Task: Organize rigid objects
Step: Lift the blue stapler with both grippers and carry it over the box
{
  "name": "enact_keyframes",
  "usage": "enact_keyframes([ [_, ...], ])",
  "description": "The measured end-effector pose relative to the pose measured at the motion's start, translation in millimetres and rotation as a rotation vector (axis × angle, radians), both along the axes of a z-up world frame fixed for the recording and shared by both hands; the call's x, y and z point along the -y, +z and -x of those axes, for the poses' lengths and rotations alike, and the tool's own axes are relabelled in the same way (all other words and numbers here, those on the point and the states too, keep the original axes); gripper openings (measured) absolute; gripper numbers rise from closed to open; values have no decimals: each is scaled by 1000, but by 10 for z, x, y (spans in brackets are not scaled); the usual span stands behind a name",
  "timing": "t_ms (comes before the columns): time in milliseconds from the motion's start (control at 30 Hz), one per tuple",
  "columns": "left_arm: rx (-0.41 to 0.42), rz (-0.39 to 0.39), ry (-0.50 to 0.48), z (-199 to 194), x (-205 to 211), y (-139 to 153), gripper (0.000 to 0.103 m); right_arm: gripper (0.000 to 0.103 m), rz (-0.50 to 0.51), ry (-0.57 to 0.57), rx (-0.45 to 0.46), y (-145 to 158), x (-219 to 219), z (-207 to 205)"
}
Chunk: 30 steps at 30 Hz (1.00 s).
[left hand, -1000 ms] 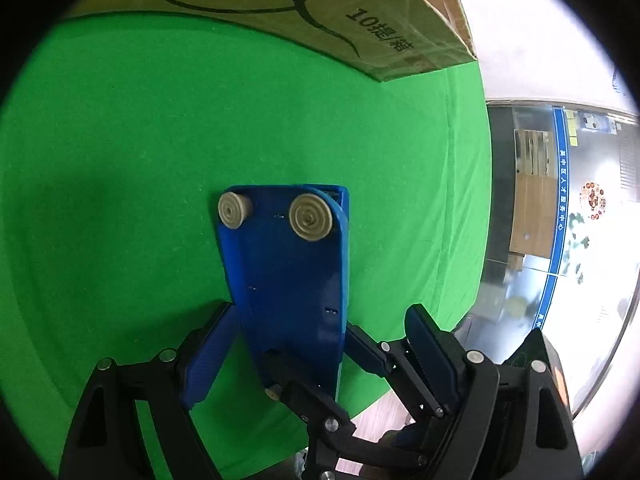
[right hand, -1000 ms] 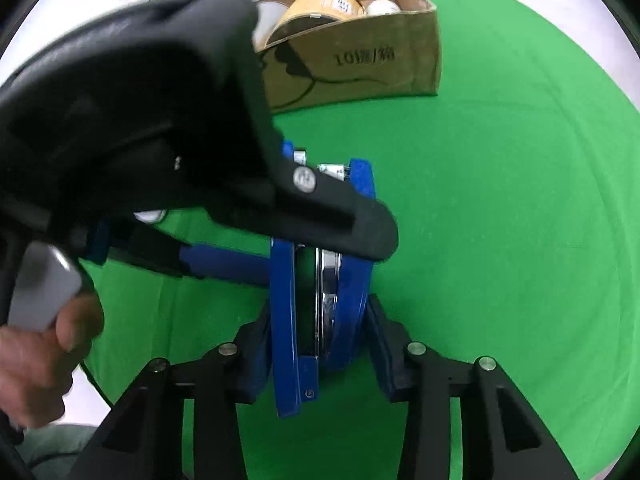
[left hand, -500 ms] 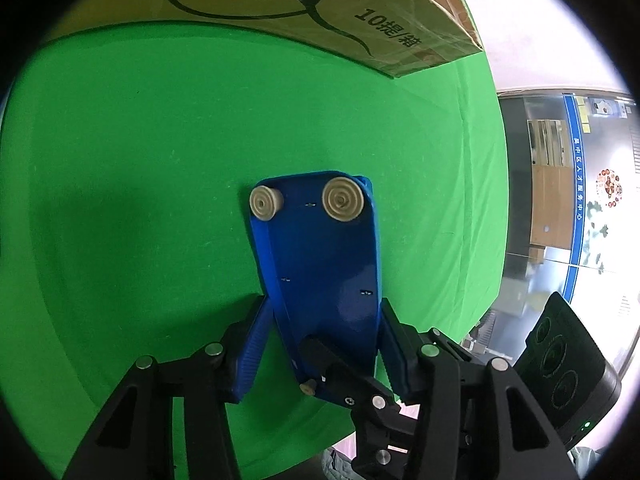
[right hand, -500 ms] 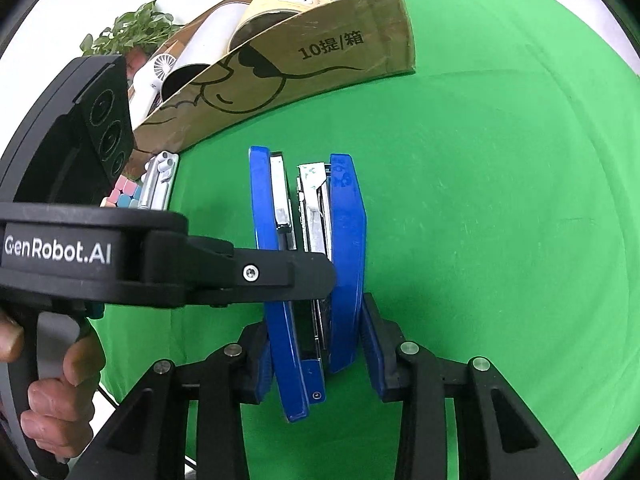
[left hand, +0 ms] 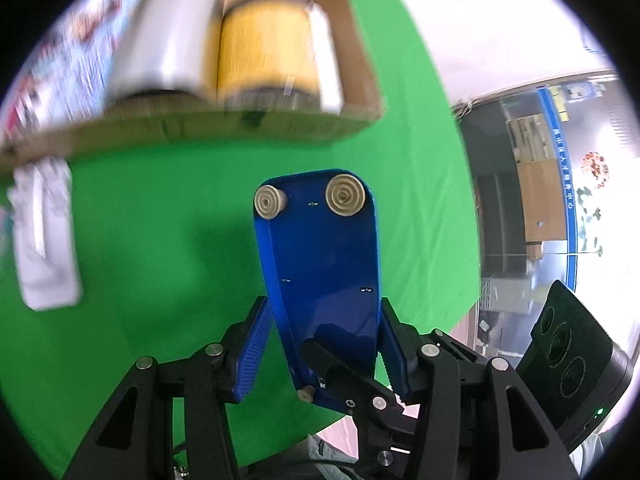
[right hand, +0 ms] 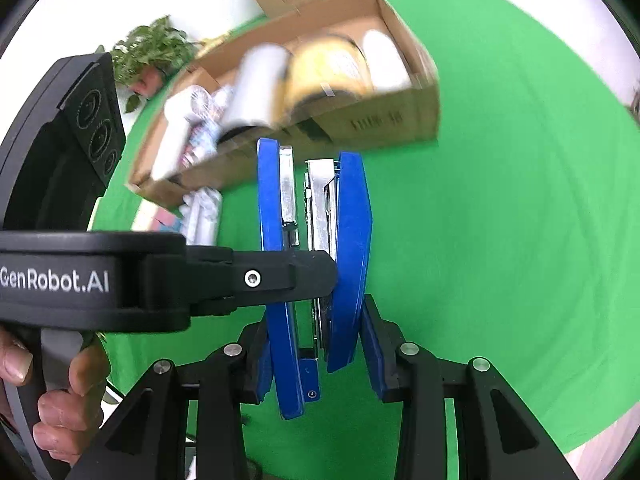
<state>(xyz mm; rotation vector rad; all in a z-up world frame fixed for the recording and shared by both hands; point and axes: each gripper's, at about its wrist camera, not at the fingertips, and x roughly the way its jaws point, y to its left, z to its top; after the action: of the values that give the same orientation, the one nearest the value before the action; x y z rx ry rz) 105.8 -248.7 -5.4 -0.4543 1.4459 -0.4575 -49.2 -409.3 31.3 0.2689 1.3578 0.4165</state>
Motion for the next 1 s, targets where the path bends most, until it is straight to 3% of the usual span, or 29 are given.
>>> enact_keyframes([
  [367, 231, -36, 88, -384, -905, 1227, 50, 35, -35, 30, 196, 1261, -716, -845],
  [533, 268, -50, 130, -561, -1242, 1366, 50, 35, -61, 53, 221, 1493, -1321, -1272],
  [600, 260, -48, 143, -642, -1357, 1321, 50, 35, -70, 61, 212, 1430, -1716, -1471],
  [767, 196, -69, 126, -834, -1566, 1057, 50, 35, -81, 49, 131, 1131, -2159, -1693],
  [1000, 57, -42, 121, -1096, -1782, 424, 50, 35, -76, 16, -18, 439, -2246, -1703],
])
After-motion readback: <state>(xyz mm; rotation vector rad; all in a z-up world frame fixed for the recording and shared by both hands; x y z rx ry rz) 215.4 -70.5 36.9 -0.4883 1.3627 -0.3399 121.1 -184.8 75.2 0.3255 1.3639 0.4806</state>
